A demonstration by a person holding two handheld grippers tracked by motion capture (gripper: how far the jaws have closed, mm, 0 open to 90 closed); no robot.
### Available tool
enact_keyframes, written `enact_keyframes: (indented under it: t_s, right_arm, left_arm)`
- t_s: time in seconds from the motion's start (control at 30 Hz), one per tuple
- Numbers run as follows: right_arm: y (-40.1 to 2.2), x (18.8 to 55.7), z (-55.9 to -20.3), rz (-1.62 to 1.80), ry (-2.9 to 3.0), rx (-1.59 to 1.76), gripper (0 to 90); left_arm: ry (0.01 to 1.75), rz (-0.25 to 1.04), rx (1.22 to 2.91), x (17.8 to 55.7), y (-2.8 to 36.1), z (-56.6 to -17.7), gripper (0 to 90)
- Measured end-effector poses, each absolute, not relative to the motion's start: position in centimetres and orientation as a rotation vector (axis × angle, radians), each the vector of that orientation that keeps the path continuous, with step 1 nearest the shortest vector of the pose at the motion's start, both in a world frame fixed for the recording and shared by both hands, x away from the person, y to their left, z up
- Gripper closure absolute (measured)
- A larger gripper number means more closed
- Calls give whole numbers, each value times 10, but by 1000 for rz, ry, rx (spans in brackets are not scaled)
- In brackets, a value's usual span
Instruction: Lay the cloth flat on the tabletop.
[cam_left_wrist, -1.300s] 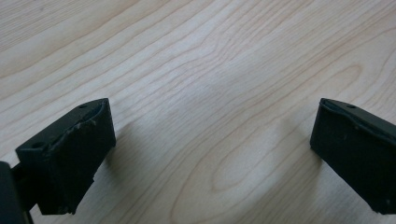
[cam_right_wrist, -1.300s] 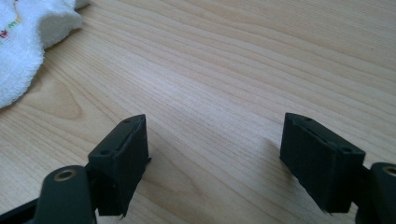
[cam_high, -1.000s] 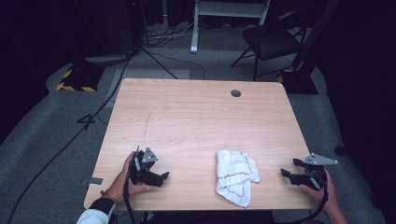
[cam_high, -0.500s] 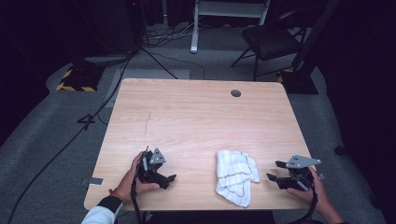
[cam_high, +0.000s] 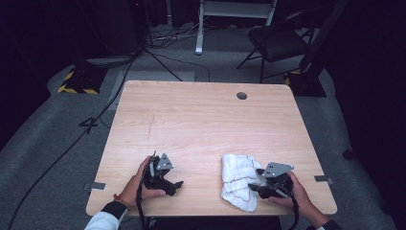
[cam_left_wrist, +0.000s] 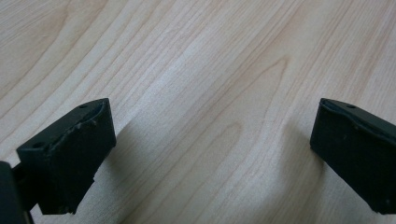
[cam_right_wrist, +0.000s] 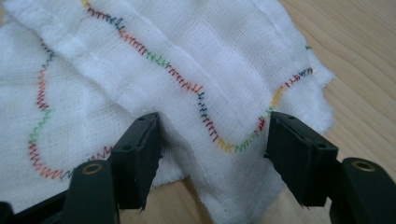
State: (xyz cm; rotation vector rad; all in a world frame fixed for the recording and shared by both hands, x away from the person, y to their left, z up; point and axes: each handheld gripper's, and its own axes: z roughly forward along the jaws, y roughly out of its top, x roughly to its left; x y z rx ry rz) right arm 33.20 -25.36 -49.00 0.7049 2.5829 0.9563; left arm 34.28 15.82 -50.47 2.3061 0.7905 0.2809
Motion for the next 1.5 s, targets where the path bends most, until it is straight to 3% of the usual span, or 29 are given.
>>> enact_keyframes:
  t_s: [0.43, 0.7, 1.07, 1.13, 1.2, 1.27, 1.33, 1.4, 1.5]
  right_arm:
    - [-235, 384, -493, 968, 2558, 742, 232]
    - [-225, 398, -493, 970, 2532, 756, 251]
    - [-297, 388, -472, 1023, 2418, 863, 302]
    - [-309, 389, -476, 1005, 2406, 921, 303]
    - [-319, 392, -480, 989, 2382, 968, 317]
    - [-325, 394, -482, 1009, 2364, 1015, 319]
    - [-326, 396, -482, 984, 2347, 1015, 318]
    - [-325, 396, -483, 975, 2347, 1009, 320]
    - [-324, 397, -487, 959, 2359, 1010, 320]
  left_arm:
    - [717, 253, 2327, 357, 134, -504, 3]
    - [718, 251, 2332, 370, 123, -504, 3]
    - [736, 241, 2362, 370, 113, -499, 46]
    - [727, 240, 2360, 370, 110, -497, 100]
    - [711, 231, 2344, 370, 106, -494, 226]
    - [685, 227, 2351, 369, 99, -490, 134]
    - [656, 230, 2339, 368, 91, -486, 205]
    - [625, 236, 2326, 367, 83, -481, 152]
    - [584, 258, 2305, 365, 72, -473, 172]
